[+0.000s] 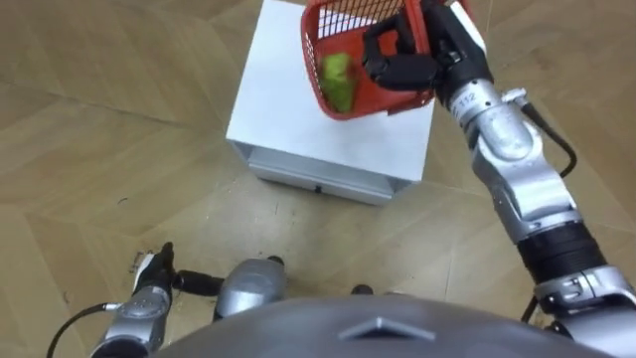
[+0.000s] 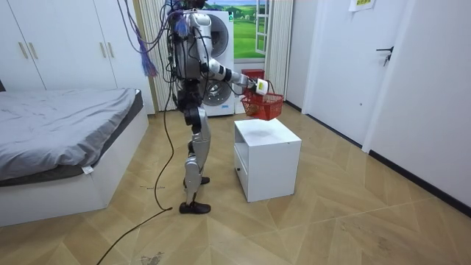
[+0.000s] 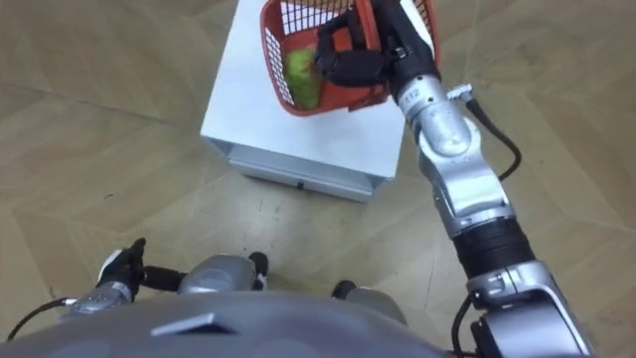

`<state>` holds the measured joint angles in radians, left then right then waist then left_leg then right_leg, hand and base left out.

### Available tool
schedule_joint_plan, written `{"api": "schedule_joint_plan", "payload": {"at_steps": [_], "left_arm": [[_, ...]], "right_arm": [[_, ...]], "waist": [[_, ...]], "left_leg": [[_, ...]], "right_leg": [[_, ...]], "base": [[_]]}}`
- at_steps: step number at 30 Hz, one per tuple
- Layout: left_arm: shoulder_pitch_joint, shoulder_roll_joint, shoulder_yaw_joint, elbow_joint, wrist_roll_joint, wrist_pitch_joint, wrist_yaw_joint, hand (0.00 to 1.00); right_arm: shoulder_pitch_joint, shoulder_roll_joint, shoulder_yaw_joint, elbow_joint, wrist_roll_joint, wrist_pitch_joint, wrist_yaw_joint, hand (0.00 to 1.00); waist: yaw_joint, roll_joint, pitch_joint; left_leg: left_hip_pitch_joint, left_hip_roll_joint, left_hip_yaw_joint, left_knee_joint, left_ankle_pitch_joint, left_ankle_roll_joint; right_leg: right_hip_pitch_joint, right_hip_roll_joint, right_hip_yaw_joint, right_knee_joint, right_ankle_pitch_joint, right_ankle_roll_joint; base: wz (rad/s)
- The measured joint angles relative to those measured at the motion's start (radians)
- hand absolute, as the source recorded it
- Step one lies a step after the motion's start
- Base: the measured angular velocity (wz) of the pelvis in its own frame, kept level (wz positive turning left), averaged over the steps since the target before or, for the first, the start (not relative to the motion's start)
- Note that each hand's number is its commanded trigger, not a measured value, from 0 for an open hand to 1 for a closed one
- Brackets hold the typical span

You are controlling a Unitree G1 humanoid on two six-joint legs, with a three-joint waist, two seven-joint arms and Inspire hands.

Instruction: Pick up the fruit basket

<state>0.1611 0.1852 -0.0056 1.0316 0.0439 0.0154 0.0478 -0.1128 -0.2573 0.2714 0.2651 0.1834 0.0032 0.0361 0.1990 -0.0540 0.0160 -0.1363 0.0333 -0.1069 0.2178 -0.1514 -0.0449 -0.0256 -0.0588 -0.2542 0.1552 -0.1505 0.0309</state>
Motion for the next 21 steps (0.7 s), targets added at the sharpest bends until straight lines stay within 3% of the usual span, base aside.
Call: {"api": "schedule_joint_plan", "payload": {"at_steps": [4,6,10,15,20,21], "left_arm": [[0.012,0.003,0.004,0.031,0.063,0.010,-0.005,0.00],[0.016,0.006,0.002,0.048,0.082,0.021,-0.023,0.00],[0.025,0.007,0.002,0.081,0.104,0.028,-0.037,0.00],[0.030,0.008,0.002,0.115,0.124,0.029,-0.044,0.00],[0.031,0.015,-0.006,0.153,0.126,0.029,-0.064,0.00],[0.031,0.016,-0.007,0.157,0.126,0.029,-0.065,0.00]], "right_arm": [[-0.015,0.026,-0.001,0.066,0.008,0.000,0.010,1.00],[-0.023,0.045,0.001,0.089,0.008,0.000,0.010,1.00],[-0.049,0.059,0.001,0.136,0.007,0.000,-0.003,1.00],[-0.051,0.069,0.002,0.211,0.004,-0.002,-0.024,1.00],[-0.099,0.076,0.004,0.316,0.005,-0.003,-0.027,1.00],[-0.103,0.076,0.004,0.325,0.005,-0.003,-0.029,0.88]], "waist": [[0.005,-0.018,0.0089],[0.007,-0.024,0.0075],[0.011,-0.026,0.0081],[0.059,-0.026,0.0081],[0.059,-0.019,0.0128],[0.059,-0.019,0.0128]], "left_leg": [[-0.033,-0.011,0.000,0.010,0.001,0.003],[-0.054,-0.013,-0.002,0.026,-0.003,0.008],[-0.102,-0.014,-0.018,0.057,-0.003,0.008],[-0.140,-0.013,-0.024,0.070,-0.003,0.007],[-0.159,-0.016,-0.035,0.092,-0.003,0.008],[-0.167,-0.017,-0.035,0.095,-0.003,0.009]], "right_leg": [[-0.018,-0.011,-0.020,0.002,0.000,0.001],[-0.031,-0.012,-0.028,0.006,0.000,0.001],[-0.060,-0.012,-0.052,0.020,0.000,0.001],[-0.091,-0.013,-0.064,0.036,0.000,0.001],[-0.103,-0.017,-0.080,0.048,0.000,0.001],[-0.110,-0.018,-0.080,0.049,-0.001,0.001]], "base": [[0.12],[0.10],[0.15],[0.04],[0.09],[0.00]]}}
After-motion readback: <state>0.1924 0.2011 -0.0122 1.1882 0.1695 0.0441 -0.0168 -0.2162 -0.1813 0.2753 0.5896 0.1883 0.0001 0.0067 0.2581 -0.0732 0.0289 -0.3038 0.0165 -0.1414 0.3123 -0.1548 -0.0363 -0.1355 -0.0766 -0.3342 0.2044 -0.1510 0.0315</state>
